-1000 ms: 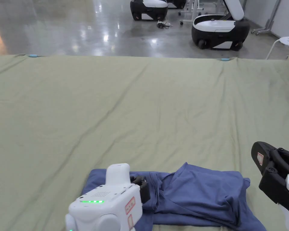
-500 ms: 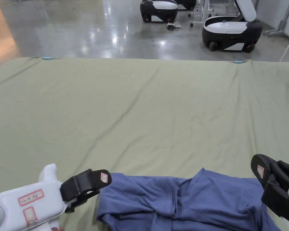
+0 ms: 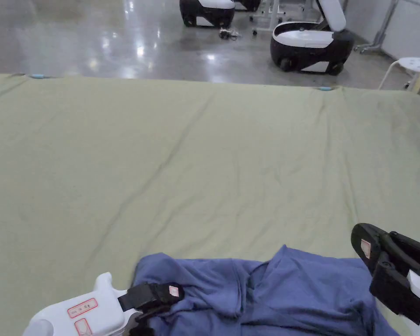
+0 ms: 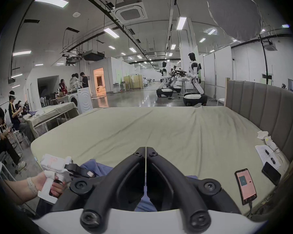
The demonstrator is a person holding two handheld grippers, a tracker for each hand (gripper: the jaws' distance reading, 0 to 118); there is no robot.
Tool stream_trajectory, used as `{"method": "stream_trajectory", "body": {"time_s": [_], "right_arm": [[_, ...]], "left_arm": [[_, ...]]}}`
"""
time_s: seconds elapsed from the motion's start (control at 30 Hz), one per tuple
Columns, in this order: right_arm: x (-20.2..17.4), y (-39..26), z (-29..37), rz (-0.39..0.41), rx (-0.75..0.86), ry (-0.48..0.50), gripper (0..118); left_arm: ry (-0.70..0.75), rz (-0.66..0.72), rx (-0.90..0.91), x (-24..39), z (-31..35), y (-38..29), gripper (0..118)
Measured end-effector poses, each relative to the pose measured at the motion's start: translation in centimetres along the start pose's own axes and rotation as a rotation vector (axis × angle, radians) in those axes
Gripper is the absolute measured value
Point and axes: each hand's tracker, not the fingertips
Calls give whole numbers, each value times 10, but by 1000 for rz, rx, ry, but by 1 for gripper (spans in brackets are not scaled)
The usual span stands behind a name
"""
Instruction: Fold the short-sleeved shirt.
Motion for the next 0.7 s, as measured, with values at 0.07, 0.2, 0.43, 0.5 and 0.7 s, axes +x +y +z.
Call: {"method": "stream_trajectory", "body": {"time_s": [0.07, 0.2, 0.43, 0.5, 0.7], "right_arm": [[3, 1, 4, 3, 1, 1, 6], [10, -1, 7, 5, 5, 6, 6], [19, -9, 8, -16, -14, 33, 5], [21, -11, 11, -2, -20, 16, 6], [35, -23, 15, 33, -35, -76, 6]], "left_arm": [[42, -114, 74, 13, 31, 9, 12], [260, -296, 185, 43, 87, 28, 11], [505, -749, 191, 142, 38, -40, 11], [556, -933, 162, 169, -10, -80, 11], [701, -1193, 29, 159, -145, -155, 11]]}}
